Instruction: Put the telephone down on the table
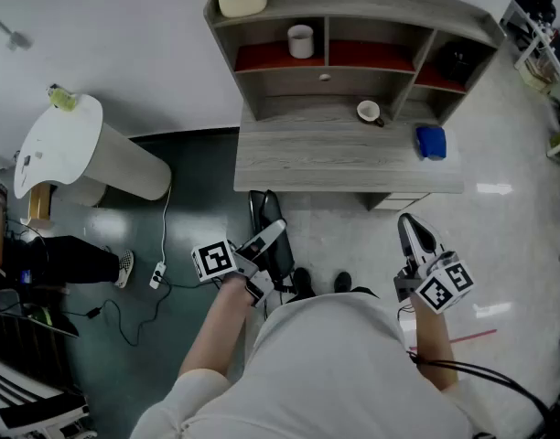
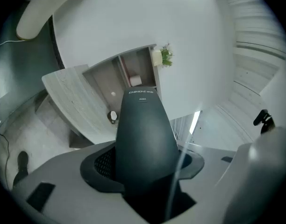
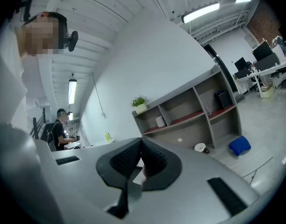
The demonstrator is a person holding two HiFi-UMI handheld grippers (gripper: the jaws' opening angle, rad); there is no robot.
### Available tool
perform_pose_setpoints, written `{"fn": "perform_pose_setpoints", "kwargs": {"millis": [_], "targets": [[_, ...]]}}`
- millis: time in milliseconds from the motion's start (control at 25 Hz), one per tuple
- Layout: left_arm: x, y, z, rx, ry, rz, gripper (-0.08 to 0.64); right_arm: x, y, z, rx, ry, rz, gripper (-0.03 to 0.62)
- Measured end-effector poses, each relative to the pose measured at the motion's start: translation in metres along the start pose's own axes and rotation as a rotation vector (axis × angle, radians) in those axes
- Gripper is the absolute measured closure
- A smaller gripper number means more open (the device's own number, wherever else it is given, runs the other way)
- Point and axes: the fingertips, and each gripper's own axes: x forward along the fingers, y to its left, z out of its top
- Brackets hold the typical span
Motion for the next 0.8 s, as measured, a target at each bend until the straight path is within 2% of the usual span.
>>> {"fn": "perform_pose_setpoints", "kwargs": {"millis": [800], "targets": [[-0.012,0.008,0.009,0.005,0.019,0.003,0.273,0.008,0.018,-0.004,0.021,-0.009,0.022,0.575]]}}
